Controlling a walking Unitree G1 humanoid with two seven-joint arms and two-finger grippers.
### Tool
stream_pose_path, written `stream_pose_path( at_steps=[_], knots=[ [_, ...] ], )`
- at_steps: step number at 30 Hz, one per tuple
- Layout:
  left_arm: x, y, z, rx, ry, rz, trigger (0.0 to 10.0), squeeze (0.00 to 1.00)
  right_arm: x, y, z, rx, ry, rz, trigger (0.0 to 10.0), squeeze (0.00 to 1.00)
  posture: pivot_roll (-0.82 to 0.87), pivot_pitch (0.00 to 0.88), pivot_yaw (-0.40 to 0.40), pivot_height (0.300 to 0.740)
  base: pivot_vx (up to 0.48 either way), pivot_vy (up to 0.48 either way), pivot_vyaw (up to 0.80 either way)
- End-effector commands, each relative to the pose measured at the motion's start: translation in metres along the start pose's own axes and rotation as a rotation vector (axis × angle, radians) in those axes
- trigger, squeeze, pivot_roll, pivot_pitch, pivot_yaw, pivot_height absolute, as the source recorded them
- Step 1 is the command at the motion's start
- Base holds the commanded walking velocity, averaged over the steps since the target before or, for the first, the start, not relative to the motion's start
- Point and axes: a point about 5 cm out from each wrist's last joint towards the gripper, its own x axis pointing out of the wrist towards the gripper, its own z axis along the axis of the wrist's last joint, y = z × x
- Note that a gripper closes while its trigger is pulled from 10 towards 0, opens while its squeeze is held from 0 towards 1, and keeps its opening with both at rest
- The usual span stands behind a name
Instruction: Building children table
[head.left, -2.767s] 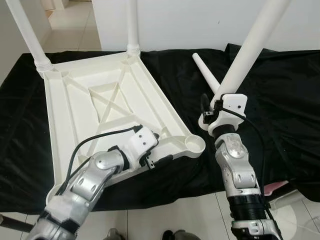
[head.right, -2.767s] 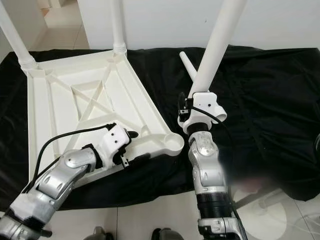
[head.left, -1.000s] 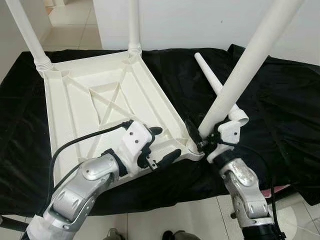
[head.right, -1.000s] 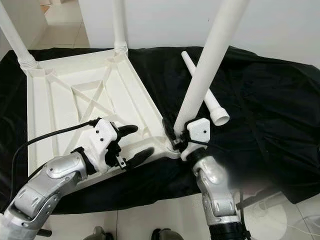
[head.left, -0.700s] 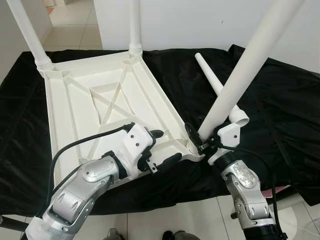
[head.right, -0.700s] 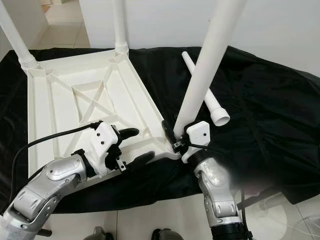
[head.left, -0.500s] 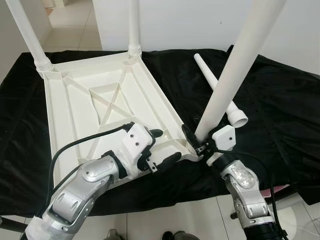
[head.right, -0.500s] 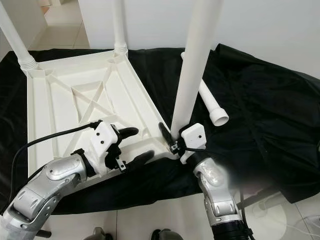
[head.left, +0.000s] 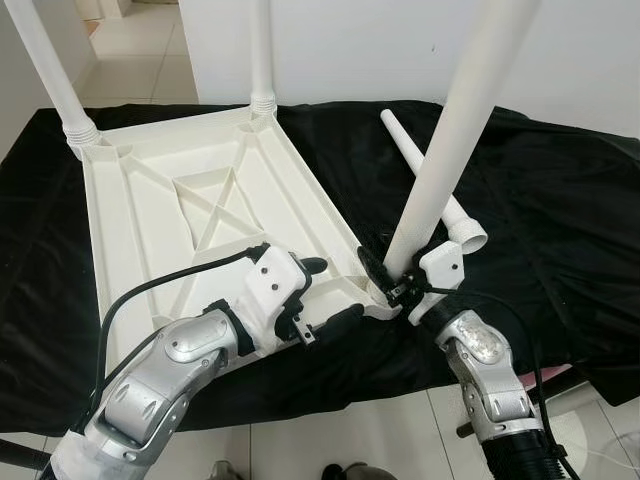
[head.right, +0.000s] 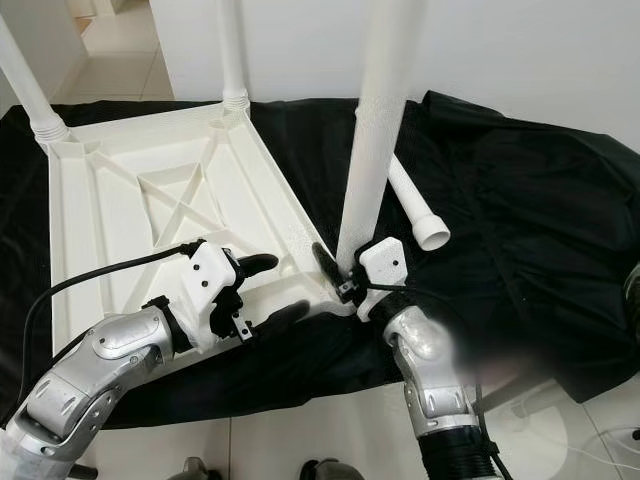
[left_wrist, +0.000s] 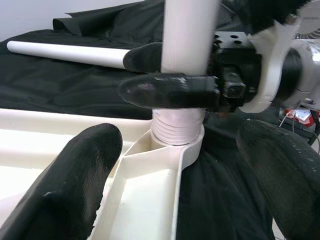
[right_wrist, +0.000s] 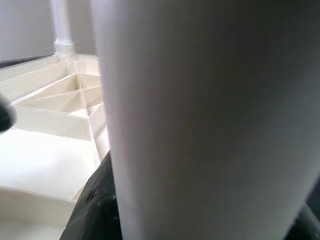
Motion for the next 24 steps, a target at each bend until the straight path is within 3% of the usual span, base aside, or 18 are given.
stream_pose_path(
  at_steps=[1,16,20,24],
  knots=[
    [0.002,-0.006,0.003,0.007,-0.014,-0.074,10.0,0.0,-0.005,0.001,-0.025,0.085,0.136,-0.034,10.0,0.0,-0.02,0.126,-0.03,0.74,0.0,0.0,0.0],
    [0.001,-0.006,0.003,0.007,-0.013,-0.073,10.0,0.0,-0.007,0.002,-0.033,0.103,0.182,-0.067,10.0,0.0,-0.02,0.121,-0.036,0.74,0.0,0.0,0.0],
    [0.001,-0.006,0.003,0.01,-0.013,-0.072,10.0,0.0,-0.009,0.0,-0.037,0.156,0.205,-0.131,10.0,0.0,-0.02,0.116,-0.04,0.74,0.0,0.0,0.0],
    [0.001,-0.007,0.003,0.01,-0.013,-0.072,10.0,0.0,-0.012,-0.002,-0.038,0.142,0.205,-0.233,10.0,0.0,-0.02,0.114,-0.042,0.74,0.0,0.0,0.0]
  ],
)
